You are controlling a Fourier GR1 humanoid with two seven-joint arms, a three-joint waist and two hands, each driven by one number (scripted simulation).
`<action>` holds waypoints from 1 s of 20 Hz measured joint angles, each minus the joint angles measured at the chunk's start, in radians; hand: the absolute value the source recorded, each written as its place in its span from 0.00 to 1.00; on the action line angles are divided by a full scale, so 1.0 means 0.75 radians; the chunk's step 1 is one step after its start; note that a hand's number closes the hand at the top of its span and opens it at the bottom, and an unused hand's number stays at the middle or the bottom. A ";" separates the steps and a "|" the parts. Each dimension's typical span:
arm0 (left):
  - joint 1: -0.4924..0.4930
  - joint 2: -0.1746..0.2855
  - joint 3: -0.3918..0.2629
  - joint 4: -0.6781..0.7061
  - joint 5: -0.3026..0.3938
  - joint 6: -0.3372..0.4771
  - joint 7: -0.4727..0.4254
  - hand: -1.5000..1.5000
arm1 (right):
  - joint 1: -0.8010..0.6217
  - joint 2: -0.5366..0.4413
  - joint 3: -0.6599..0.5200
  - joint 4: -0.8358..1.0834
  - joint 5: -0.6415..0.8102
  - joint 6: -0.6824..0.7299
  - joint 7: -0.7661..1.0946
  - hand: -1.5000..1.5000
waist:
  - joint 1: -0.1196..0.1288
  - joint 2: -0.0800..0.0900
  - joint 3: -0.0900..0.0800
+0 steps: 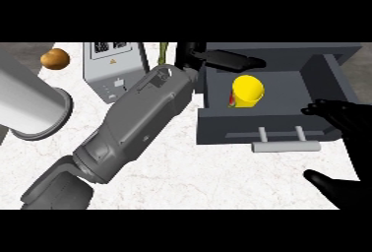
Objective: Pick up the cup, place it into the drawer and close the drawer
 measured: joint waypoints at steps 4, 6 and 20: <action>0.073 0.073 0.039 -0.133 0.015 0.009 0.033 0.00 | 0.035 -0.075 0.012 -0.046 0.053 0.069 0.007 1.00 | 0.035 -0.011 -0.001; 0.129 0.118 0.059 -0.198 0.022 0.013 0.044 0.00 | 0.048 -0.114 0.012 -0.064 0.083 0.103 0.009 1.00 | 0.046 -0.014 -0.001; 0.800 0.497 0.124 -0.942 0.057 0.003 0.198 0.00 | 0.080 -0.152 0.128 0.027 0.472 0.126 -0.042 1.00 | 0.076 -0.014 -0.001</action>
